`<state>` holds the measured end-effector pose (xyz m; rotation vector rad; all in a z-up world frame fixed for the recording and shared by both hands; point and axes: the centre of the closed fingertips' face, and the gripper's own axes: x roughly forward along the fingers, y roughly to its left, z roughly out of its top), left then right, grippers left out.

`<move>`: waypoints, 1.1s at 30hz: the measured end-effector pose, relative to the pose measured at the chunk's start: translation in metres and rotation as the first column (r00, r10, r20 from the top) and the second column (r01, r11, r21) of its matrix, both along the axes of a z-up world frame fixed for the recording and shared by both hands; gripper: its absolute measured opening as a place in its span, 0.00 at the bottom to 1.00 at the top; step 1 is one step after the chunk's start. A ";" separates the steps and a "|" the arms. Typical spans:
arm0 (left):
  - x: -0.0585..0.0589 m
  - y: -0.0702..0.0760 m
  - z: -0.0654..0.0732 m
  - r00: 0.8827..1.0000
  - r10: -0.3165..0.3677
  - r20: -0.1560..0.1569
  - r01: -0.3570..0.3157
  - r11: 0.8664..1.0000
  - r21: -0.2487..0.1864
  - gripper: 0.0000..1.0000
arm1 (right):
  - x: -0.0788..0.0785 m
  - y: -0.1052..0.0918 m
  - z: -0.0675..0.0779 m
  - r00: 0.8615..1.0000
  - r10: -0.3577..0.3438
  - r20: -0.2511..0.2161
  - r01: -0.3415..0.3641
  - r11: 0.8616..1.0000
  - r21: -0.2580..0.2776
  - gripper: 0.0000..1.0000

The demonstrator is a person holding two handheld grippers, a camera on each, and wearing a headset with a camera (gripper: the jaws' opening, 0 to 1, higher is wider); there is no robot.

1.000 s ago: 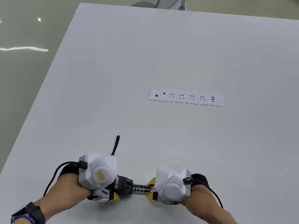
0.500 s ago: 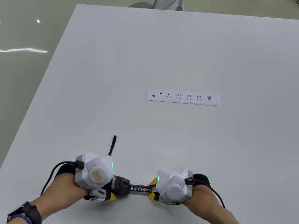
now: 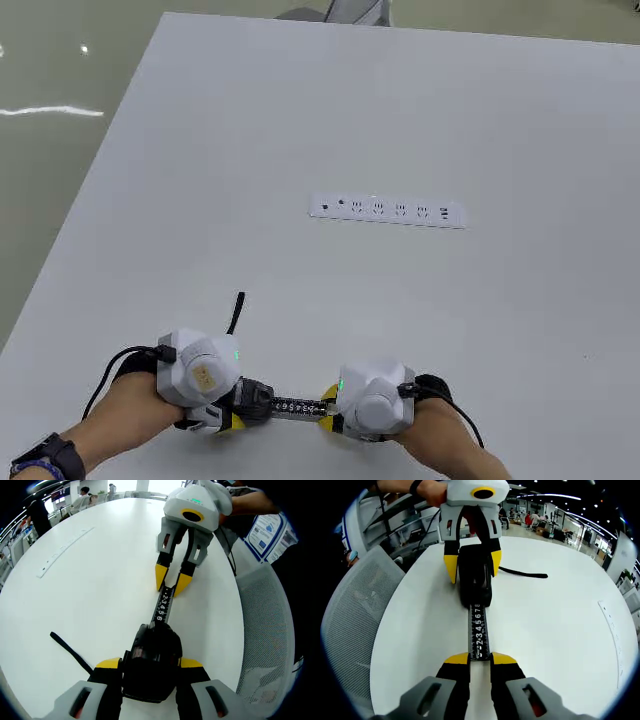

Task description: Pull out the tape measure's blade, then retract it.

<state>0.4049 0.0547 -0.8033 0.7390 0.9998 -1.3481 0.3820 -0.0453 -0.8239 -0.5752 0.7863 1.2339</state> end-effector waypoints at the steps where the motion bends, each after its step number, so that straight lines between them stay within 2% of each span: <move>1: 0.000 0.000 0.000 1.000 0.002 0.000 -0.002 1.000 0.000 0.39 | 0.000 -0.001 0.000 1.000 0.000 0.000 0.000 1.000 -0.001 0.13; 33: -0.001 -0.002 -0.001 1.000 0.007 -0.007 -0.007 1.000 0.001 0.39 | -0.008 -0.041 0.000 1.000 -0.019 0.006 0.019 0.999 -0.032 0.13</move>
